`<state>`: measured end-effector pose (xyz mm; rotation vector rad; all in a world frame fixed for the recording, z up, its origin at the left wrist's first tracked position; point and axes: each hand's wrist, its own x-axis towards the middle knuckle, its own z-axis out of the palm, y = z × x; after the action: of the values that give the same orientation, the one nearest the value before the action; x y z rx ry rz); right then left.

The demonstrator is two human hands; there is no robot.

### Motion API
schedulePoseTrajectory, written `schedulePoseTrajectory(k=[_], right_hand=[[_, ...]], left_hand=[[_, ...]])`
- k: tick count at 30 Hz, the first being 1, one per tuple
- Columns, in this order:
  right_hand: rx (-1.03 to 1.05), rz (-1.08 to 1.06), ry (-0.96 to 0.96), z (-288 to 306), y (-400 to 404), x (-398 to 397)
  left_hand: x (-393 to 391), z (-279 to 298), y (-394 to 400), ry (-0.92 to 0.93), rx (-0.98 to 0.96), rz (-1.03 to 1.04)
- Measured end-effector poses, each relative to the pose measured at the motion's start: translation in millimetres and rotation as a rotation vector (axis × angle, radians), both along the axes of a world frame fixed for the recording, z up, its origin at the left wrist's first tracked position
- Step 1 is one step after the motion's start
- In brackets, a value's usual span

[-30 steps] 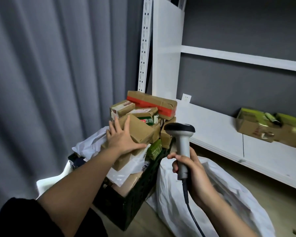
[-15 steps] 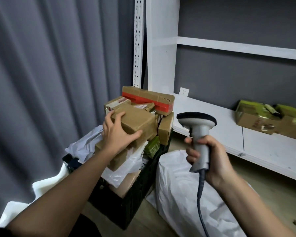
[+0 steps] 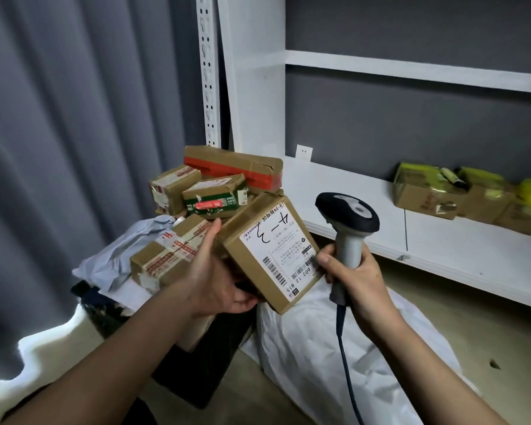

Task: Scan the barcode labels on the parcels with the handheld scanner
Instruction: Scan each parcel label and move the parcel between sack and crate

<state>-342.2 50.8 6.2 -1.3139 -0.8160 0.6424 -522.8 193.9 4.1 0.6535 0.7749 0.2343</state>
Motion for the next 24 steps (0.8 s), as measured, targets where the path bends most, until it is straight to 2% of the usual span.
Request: schedulePoseTrajectory(k=[3,6,9,14,16,18,20,22,24], right_hand=[[0.002,-0.066,0.050,-0.5,0.0,6.6],[-0.040,-0.083,0.079,-5.8,-1.1,16.2],[-0.012,-0.022,0.157,-13.8,-0.9,14.5],[0.069,0.126,0.397,-19.5,-1.8,8.7],[0.088,0.153,0.442,-19.3,-4.5,10.7],[0.073,0.132,0.429,-16.0,-7.5,17.2],[0.019,0.094,0.323,-8.8,-12.5,26.6],[-0.068,0.054,0.176,-3.5,-18.7,34.5],[-0.147,0.057,0.063,-2.9,-24.2,37.5]], left_hand=[[8.5,0.6,-4.8,0.007,-0.006,-0.012],[11.6,-0.9,-3.9,-0.063,-0.068,0.020],[15.3,-5.6,-6.6,-0.151,-0.116,0.043],[17.0,-15.9,-18.1,-0.234,-0.085,-0.050],[16.0,-20.1,-20.8,-0.227,-0.064,-0.123],[13.9,-19.6,-19.6,-0.130,-0.022,-0.100],[8.9,-17.2,-10.8,0.010,0.169,0.107],[0.5,-11.1,2.5,0.085,0.497,0.287],[-12.2,-7.2,7.7,0.122,0.919,0.199]])
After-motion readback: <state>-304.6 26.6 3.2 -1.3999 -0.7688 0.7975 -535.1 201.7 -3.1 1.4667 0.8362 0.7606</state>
